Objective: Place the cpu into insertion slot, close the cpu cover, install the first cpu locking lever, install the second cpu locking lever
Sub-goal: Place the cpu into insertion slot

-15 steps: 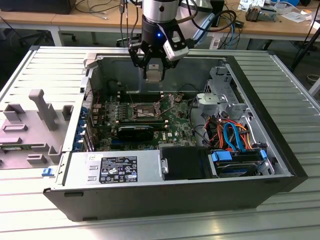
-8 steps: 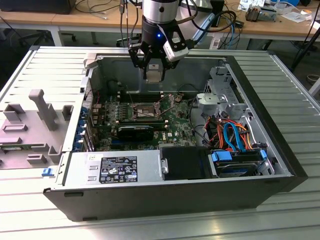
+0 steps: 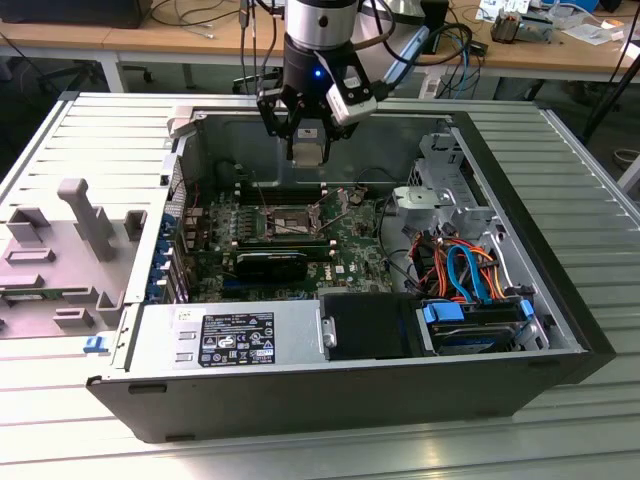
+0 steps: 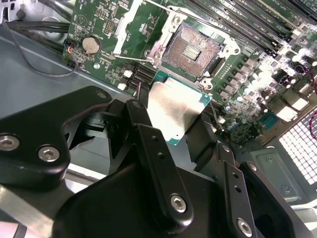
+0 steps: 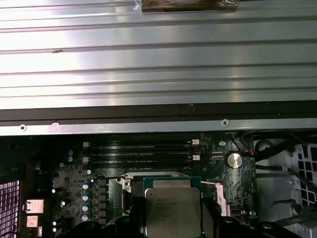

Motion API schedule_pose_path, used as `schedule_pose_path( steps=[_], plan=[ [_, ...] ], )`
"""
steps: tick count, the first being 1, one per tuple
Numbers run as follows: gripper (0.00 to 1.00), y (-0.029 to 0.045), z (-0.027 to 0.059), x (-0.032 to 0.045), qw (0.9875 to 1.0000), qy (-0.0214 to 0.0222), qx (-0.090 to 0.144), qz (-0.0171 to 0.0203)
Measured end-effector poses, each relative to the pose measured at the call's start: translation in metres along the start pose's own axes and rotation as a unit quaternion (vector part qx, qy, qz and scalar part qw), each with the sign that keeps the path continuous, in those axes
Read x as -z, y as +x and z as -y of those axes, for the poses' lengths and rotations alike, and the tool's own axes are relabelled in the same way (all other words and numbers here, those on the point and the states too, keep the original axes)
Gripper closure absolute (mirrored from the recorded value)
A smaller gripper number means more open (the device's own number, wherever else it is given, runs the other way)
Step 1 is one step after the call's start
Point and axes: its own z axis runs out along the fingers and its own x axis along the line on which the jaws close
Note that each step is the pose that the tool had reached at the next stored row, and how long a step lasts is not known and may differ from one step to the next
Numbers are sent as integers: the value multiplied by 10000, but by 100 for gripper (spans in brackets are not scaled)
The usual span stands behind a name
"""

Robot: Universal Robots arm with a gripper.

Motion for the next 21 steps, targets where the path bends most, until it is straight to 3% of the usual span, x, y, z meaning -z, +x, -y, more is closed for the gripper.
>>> schedule_pose_path(
  steps=[21],
  plan=[
    [46,-1,19,-38,10000,0,0,0]
  ],
)
